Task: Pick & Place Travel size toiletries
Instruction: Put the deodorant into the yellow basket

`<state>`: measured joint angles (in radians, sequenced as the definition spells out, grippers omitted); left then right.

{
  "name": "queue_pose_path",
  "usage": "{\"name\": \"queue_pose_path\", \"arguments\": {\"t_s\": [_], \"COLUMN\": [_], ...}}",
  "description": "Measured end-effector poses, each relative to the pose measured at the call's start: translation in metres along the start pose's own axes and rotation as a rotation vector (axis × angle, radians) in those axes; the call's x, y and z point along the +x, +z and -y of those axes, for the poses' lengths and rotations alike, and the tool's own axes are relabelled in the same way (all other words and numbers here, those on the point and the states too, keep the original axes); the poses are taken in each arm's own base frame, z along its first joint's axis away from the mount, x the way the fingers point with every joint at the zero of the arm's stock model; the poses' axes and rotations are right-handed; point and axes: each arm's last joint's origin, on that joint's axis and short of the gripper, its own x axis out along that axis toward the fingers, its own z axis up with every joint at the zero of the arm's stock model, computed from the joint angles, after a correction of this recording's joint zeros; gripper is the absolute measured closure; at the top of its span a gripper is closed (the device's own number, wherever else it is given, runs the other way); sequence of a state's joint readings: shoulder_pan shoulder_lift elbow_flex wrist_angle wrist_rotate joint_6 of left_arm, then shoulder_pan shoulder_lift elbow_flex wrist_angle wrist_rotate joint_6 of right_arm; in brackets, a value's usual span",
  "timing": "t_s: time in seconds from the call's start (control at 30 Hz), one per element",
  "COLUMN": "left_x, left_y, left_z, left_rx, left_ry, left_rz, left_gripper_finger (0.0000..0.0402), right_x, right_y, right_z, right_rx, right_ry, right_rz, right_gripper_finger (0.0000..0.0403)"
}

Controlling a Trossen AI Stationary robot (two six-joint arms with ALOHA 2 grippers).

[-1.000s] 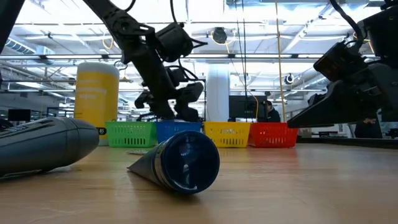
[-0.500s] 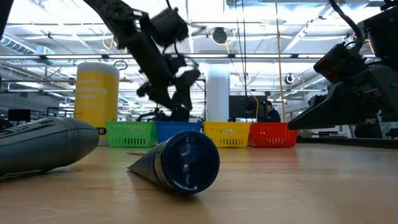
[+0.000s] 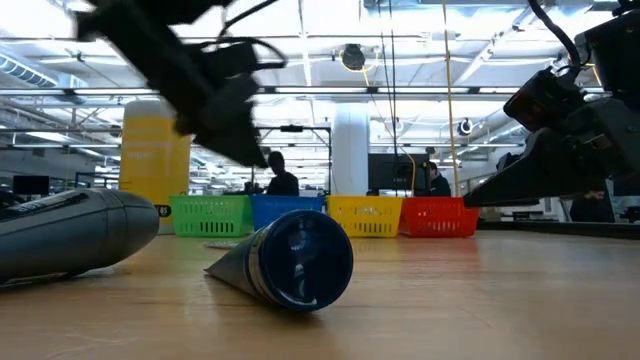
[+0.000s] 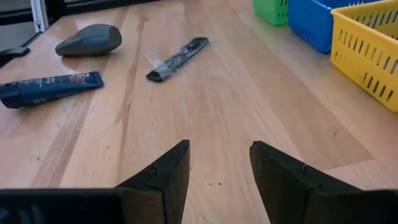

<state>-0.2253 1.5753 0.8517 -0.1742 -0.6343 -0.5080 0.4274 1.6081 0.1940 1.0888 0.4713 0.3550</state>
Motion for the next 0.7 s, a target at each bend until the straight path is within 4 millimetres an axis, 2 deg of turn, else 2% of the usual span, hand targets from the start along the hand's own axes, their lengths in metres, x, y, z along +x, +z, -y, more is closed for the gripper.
{"name": "queue_pose_path", "arguments": {"t_s": [0.07,0.2,0.43,0.53,0.7], "left_x": [-0.007,-0.025,-0.082,-0.102,-0.118], "left_y": [-0.019,-0.038,-0.039,-0.047,-0.066], "left_z": [0.009,0.025,0.046,0.056,0.073], "left_rx": [-0.018,-0.06,-0.134,-0.258,-0.497], "left_ry": [-0.036,-0.087,-0.142,-0.18,-0.286], "left_rz": [-0.019,-0.051,-0.23,-0.288,-0.35], "left_gripper_finger": [0.0176,0.0176,0.0176,0.0176,0.0176], "right_x": [0.0,0.0,0.0,0.001,0.002], "right_y": [0.001,0.002,0.009,0.012,0.013], "right_z": [0.0,-0.001,-0.001,-0.001,0.002], "right_rx": [0.002,-0.002,-0.04,-0.056,-0.094], "right_ry": [0.002,0.006,0.014,0.013,-0.002], "right_rz": [0.005,0.015,0.08,0.104,0.111], "right_gripper_finger": [0.0243,0.0243,0.0243,0.0243,0.0243]}}
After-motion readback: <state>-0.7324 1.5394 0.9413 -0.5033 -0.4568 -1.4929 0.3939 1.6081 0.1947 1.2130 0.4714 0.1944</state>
